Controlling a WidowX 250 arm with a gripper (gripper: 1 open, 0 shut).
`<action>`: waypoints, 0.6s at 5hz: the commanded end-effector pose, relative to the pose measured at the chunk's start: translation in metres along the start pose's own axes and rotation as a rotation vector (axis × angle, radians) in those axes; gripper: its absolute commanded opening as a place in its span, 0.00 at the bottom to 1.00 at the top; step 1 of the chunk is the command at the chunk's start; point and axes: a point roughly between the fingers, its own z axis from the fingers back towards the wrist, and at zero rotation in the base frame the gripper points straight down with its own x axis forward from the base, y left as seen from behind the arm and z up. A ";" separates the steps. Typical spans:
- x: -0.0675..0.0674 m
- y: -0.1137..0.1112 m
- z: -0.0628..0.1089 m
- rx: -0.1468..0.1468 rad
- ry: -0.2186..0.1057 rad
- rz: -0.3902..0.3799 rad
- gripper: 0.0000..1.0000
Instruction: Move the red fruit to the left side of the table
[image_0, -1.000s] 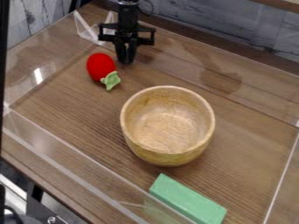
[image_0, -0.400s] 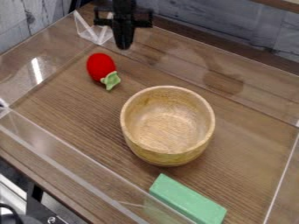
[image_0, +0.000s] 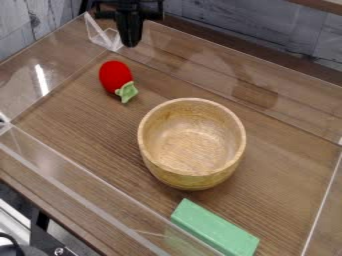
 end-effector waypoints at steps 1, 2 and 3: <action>-0.010 0.007 0.028 0.002 -0.097 -0.006 0.00; -0.016 0.016 0.030 -0.011 -0.085 0.037 0.00; -0.021 0.025 0.032 -0.031 -0.073 0.078 0.00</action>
